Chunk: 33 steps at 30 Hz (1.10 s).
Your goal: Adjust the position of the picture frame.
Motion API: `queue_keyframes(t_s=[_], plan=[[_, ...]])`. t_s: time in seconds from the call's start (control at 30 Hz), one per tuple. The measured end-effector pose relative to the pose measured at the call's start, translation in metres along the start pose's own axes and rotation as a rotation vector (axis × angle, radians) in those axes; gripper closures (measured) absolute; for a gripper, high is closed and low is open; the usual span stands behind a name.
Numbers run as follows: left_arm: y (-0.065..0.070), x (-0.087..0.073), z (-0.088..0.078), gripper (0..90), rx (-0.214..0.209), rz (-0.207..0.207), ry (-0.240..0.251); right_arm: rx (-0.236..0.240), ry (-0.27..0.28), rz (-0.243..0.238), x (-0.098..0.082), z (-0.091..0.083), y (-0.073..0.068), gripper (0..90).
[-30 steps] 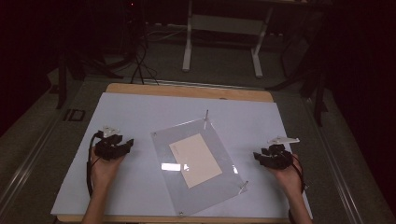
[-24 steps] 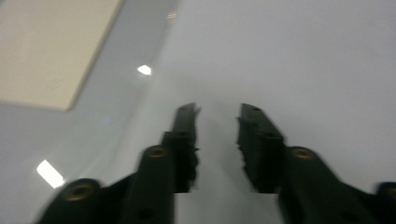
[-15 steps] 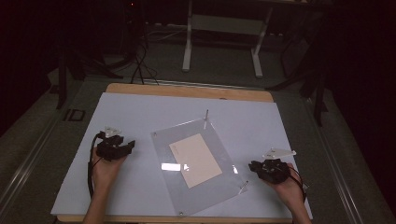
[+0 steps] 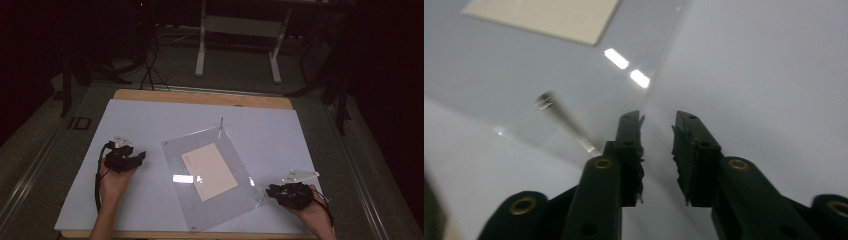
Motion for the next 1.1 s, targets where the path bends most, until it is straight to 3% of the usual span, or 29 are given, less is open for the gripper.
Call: queue_keyframes(t_s=[0.23,0.4,0.47,0.67,0.7,0.73,0.8,0.87,1.07,1.1], plan=[[0.000,0.000,0.000,46.0,-0.002,-0.003,0.001,0.063,-0.048,-0.039,-0.010,-0.003,-0.005,66.7],[0.002,0.001,0.001,45.7,-0.007,0.003,0.004,0.086,-0.033,-0.076,-0.009,-0.003,-0.012,59.9],[0.003,0.002,0.001,45.6,-0.009,0.005,0.004,0.116,-0.021,-0.082,-0.008,-0.004,-0.015,59.6],[0.004,0.002,0.002,45.5,-0.009,0.009,0.001,0.107,0.018,-0.065,-0.005,0.006,-0.021,62.8],[0.005,0.003,0.002,45.5,-0.011,0.014,0.003,0.092,0.017,-0.064,-0.004,0.010,-0.023,65.7],[0.006,0.003,0.002,45.5,-0.009,0.016,0.003,0.072,0.009,-0.072,-0.005,0.016,-0.025,75.3],[0.007,0.003,0.003,45.6,-0.011,0.020,0.004,0.072,0.011,-0.108,-0.005,0.016,-0.031,84.2],[0.008,0.004,0.004,45.7,-0.019,0.022,0.001,0.037,0.014,-0.124,-0.006,0.015,-0.034,84.9],[0.011,0.008,0.005,46.7,-0.049,0.021,0.012,0.018,0.017,-0.119,-0.003,0.014,-0.033,85.2],[0.016,0.015,0.007,46.8,-0.080,0.020,0.039,0.001,0.025,-0.102,0.001,0.013,-0.028,85.2]])
Point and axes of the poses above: each handheld gripper's, and its own axes: z roughly forward along the jaws, x roughly out of its top, y roughly to its right, the point moved 3 cm from there along z, roughly forward along the jaws, and after that the axes turned 13 degrees about z, right-handed, at the moved point
